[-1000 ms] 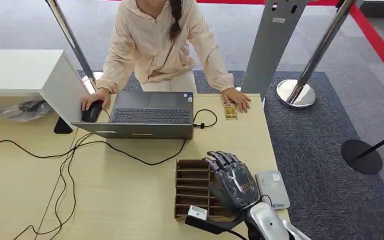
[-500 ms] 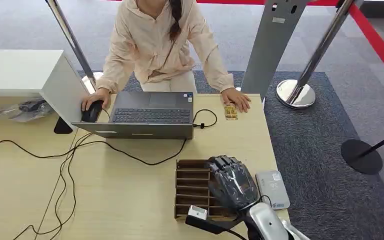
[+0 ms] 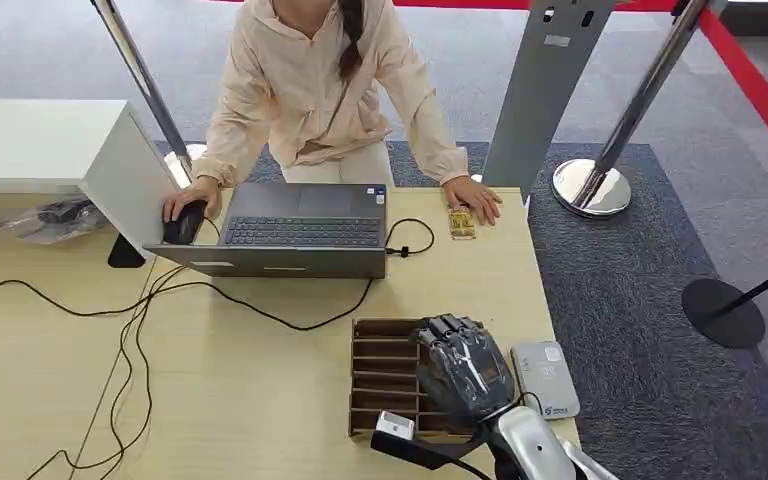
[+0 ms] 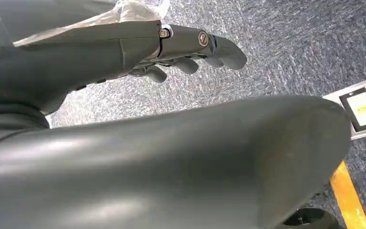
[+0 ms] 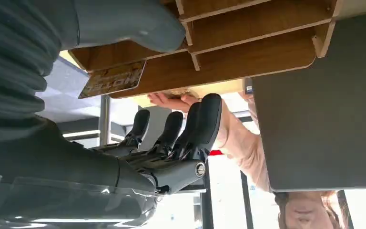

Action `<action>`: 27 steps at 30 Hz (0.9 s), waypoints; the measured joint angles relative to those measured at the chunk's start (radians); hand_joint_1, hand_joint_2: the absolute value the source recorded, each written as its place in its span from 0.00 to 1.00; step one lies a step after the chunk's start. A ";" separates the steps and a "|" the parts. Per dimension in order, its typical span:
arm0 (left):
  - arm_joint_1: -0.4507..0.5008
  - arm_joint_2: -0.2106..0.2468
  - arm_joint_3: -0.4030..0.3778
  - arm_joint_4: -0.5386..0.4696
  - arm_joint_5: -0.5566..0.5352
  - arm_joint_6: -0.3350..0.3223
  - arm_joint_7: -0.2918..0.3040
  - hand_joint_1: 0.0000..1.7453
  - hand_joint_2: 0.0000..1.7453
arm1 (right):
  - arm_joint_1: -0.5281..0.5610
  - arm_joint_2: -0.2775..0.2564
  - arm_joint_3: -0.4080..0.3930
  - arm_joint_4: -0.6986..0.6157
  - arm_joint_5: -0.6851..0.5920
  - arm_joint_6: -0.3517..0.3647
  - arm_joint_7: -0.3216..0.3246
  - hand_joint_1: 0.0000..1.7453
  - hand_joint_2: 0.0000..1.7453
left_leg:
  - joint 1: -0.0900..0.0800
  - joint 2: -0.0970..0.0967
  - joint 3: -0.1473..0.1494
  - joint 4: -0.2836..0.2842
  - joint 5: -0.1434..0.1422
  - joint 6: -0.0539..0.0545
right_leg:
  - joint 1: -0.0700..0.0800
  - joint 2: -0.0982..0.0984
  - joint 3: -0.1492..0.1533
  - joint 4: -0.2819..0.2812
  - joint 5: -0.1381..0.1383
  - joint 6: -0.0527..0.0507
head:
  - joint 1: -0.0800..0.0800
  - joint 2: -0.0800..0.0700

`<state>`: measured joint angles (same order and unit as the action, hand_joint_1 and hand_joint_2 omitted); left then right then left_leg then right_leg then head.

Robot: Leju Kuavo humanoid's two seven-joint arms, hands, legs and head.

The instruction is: Pass the card to the sensor for recognition and then transmit it.

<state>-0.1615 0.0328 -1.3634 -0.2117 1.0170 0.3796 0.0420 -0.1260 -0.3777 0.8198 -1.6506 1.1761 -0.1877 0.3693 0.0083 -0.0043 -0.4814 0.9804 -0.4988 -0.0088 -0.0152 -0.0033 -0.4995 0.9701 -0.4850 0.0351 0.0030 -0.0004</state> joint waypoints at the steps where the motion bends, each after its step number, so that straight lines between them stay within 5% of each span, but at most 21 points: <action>1: 0.000 0.000 0.000 0.000 0.000 0.000 0.000 0.00 0.00 | 0.000 0.000 0.000 0.002 0.000 0.000 0.000 0.45 1.00 | 0.000 0.000 0.000 0.000 0.000 0.000 | 0.000 0.000 0.000 0.000 0.000 0.000 | 0.000 0.000; 12: 0.000 0.000 0.000 0.000 -0.001 -0.001 -0.010 0.00 0.00 | 0.000 0.000 0.000 0.008 -0.006 0.000 0.005 0.53 1.00 | 0.000 0.000 0.000 0.000 0.000 0.000 | 0.000 0.000 0.000 0.000 0.000 0.000 | 0.000 0.000; 13: 0.000 0.000 0.000 0.000 -0.001 -0.001 -0.012 0.00 0.00 | 0.000 0.000 0.000 0.008 -0.006 0.000 0.006 0.58 1.00 | 0.000 0.000 0.000 0.000 0.000 0.000 | 0.000 0.000 0.000 0.000 0.000 0.000 | 0.000 0.000; 14: 0.000 0.000 0.000 0.000 -0.001 -0.001 -0.016 0.00 0.00 | 0.000 0.000 0.000 0.008 -0.007 0.000 0.006 0.80 1.00 | 0.000 0.000 0.000 0.000 0.000 0.000 | 0.000 0.000 0.000 0.000 0.000 0.000 | 0.000 0.000; 16: 0.000 0.000 0.000 0.000 -0.001 -0.001 -0.022 0.00 0.00 | 0.000 0.000 0.000 0.008 -0.008 -0.001 0.008 0.92 1.00 | 0.000 0.000 0.000 0.000 0.000 0.000 | 0.000 0.000 0.000 0.000 0.000 0.000 | 0.000 0.000; 27: 0.000 -0.001 0.000 0.000 -0.002 0.012 -0.054 0.00 0.00 | 0.003 -0.001 0.000 0.014 -0.006 -0.021 0.018 0.89 1.00 | 0.000 0.000 0.000 0.000 0.000 0.000 | 0.000 0.000 0.000 0.000 0.000 0.000 | 0.000 0.000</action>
<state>-0.1613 0.0317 -1.3634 -0.2117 1.0147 0.3914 -0.0122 -0.1229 -0.3784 0.8198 -1.6369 1.1704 -0.2090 0.3872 0.0083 -0.0043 -0.4812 0.9804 -0.4988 -0.0089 -0.0152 -0.0033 -0.4994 0.9701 -0.4850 0.0350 0.0030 -0.0004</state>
